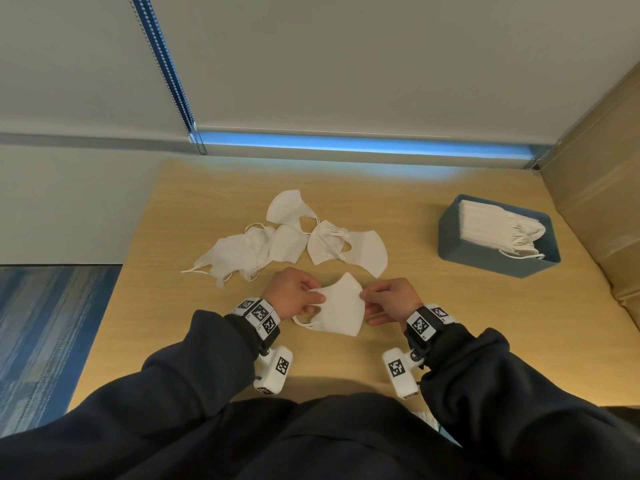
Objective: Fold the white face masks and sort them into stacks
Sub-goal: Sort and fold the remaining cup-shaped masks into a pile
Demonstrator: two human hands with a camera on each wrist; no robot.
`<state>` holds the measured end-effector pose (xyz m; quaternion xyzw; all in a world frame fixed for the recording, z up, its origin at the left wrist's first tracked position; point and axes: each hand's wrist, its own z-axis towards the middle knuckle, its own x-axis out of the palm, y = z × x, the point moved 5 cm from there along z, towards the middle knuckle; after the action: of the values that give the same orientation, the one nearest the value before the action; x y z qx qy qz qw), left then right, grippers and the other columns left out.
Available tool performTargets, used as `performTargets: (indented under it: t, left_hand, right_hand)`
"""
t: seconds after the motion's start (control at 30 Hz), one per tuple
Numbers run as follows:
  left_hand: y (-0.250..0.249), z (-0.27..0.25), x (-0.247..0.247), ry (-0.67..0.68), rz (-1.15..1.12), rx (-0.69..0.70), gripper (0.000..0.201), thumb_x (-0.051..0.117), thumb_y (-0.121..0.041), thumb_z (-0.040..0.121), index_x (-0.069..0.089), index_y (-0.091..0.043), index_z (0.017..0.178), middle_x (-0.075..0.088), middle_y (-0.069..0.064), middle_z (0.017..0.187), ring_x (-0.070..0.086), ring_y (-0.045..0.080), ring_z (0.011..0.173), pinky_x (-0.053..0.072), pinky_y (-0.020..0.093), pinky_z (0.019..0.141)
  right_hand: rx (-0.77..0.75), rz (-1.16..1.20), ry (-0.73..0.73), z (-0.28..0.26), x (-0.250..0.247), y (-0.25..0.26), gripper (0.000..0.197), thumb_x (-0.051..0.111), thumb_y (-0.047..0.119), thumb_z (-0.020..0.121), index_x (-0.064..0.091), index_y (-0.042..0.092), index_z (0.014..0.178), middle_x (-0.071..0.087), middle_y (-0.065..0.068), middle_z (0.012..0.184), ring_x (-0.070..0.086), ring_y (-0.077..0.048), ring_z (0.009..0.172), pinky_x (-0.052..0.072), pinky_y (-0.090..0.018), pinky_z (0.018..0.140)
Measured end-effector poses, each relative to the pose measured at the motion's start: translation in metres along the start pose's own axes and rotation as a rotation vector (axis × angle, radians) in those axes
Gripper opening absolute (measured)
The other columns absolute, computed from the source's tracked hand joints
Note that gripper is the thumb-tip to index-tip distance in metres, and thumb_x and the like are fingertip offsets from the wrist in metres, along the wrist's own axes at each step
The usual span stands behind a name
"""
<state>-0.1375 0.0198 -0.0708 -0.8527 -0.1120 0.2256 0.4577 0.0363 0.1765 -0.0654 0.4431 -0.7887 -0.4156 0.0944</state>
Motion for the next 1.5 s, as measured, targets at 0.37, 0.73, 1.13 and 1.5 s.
performTargets:
  t: [0.37, 0.73, 1.13, 1.5]
  left_hand:
    - [-0.002, 0.001, -0.002, -0.062, 0.351, 0.05, 0.022, 0.088, -0.022, 0.072, 0.077, -0.019, 0.09, 0.068, -0.009, 0.075, 0.068, 0.01, 0.072, 0.051, 0.02, 0.066]
    - [-0.001, 0.003, -0.002, -0.055, 0.463, 0.102, 0.03, 0.089, -0.018, 0.067, 0.075, -0.022, 0.093, 0.062, -0.018, 0.079, 0.063, 0.008, 0.081, 0.051, 0.02, 0.072]
    - [-0.024, 0.036, -0.07, -0.434, 0.615, 0.039, 0.04, 0.062, -0.041, 0.095, 0.058, -0.021, 0.129, 0.058, 0.005, 0.13, 0.06, 0.027, 0.114, 0.05, 0.04, 0.093]
    - [-0.015, 0.045, -0.093, -0.388, 0.635, -0.109, 0.039, 0.082, -0.026, 0.079, 0.069, -0.024, 0.116, 0.061, 0.006, 0.121, 0.061, 0.03, 0.112, 0.052, 0.039, 0.089]
  right_hand:
    - [0.037, -0.146, -0.03, 0.011, 0.004, -0.009, 0.016, 0.082, 0.01, 0.082, 0.074, 0.0, 0.092, 0.074, -0.013, 0.071, 0.069, -0.019, 0.059, 0.062, -0.038, 0.057]
    - [0.081, -0.188, -0.022, 0.011, 0.004, -0.004, 0.021, 0.084, 0.01, 0.081, 0.073, -0.001, 0.096, 0.075, -0.013, 0.076, 0.07, -0.019, 0.061, 0.061, -0.035, 0.055]
    - [-0.141, -0.567, -0.357, 0.047, -0.036, 0.049, 0.053, 0.071, 0.027, 0.091, 0.052, 0.018, 0.14, 0.063, -0.01, 0.123, 0.061, -0.03, 0.114, 0.048, -0.033, 0.088]
    - [-0.339, -1.082, -0.256, 0.05, -0.04, 0.052, 0.029, 0.062, 0.014, 0.093, 0.073, 0.021, 0.119, 0.058, -0.005, 0.122, 0.055, -0.026, 0.118, 0.045, -0.032, 0.099]
